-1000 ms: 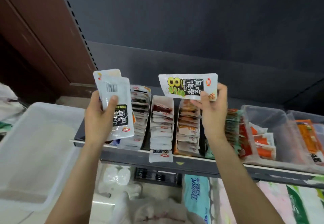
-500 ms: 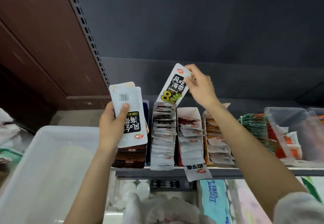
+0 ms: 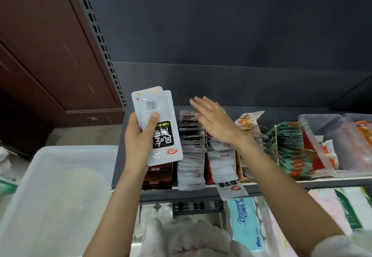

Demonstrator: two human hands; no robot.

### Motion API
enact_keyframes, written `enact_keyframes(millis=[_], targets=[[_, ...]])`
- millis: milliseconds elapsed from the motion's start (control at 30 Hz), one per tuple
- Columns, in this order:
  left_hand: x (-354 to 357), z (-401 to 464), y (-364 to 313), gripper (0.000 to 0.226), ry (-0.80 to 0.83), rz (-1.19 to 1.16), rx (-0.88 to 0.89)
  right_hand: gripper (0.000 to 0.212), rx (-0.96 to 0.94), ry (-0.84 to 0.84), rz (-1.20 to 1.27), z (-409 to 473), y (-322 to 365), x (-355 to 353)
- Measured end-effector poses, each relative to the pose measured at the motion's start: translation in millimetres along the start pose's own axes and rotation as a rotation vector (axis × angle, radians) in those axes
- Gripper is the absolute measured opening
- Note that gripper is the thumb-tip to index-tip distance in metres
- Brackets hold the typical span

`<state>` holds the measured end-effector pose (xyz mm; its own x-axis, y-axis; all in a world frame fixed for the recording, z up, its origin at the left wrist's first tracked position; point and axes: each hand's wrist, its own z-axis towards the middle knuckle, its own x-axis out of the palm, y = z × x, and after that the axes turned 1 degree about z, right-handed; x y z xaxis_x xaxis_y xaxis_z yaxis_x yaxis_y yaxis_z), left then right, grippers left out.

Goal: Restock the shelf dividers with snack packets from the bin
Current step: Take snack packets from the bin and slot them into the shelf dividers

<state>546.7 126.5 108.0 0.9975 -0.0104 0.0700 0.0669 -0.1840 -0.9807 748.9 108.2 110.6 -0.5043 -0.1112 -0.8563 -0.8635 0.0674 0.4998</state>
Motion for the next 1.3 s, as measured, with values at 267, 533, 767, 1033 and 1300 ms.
enact_keyframes(millis=[267,533,767,1033,1300], targets=[[34.0,-12.5,-5.1,0.022,0.017,-0.126,-0.036,0.077,-0.484,-0.321,-0.124,-61.4,32.1,22.3],[34.3,-9.9,-9.1,0.009,0.017,-0.079,-0.061,0.036,-0.614,-0.529,0.089,-85.0,3.4,0.0],[33.8,8.1,-13.5,0.011,0.352,0.946,0.665,0.023,0.091,-0.822,0.986,-72.2,-26.3,-48.2],[51.2,1.1,4.5,0.035,0.596,1.353,0.678,0.028,0.085,-0.632,0.987,-25.7,-26.4,-56.4],[39.0,-13.9,13.8,0.028,0.494,1.245,0.741,0.035,0.008,-0.209,0.388,21.9,-16.4,-24.7]])
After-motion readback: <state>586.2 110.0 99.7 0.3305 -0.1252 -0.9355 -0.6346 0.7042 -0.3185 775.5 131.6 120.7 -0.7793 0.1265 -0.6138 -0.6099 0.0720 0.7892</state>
